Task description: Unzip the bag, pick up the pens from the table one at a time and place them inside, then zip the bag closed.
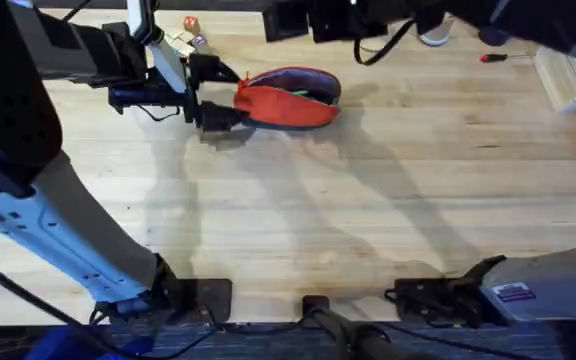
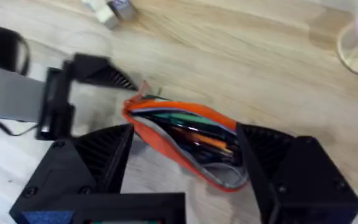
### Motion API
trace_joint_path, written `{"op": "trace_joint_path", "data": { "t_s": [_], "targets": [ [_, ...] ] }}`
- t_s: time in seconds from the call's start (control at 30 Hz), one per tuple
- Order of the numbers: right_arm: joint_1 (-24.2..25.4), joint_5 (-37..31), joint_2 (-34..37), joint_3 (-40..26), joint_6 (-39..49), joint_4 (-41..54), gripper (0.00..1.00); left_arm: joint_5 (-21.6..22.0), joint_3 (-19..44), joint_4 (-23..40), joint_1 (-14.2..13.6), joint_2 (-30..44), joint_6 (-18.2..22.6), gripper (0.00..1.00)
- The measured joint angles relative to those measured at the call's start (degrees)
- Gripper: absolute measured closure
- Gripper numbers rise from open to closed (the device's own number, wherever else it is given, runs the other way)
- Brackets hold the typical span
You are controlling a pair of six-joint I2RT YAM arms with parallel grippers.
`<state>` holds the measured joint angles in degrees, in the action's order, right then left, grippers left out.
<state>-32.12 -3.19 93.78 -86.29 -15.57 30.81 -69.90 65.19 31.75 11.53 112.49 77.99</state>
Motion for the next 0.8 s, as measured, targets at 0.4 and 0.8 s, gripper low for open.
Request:
{"op": "trace_joint_path", "data": {
  "t_s": [0.4, 0.8],
  "targets": [
    [-3.51, 4.02, 0.09, -1.32, 1.06, 0.07, 0.005, -0.75, 0.00, 9.54, 0.35, 0.00, -0.19, 0.007],
    [-5.22, 4.53, 9.86, -3.53, 1.09, -7.42, 0.005, -5.54, 0.00, 27.62, 13.42, 0.00, 12.57, 0.006]
  ]
}}
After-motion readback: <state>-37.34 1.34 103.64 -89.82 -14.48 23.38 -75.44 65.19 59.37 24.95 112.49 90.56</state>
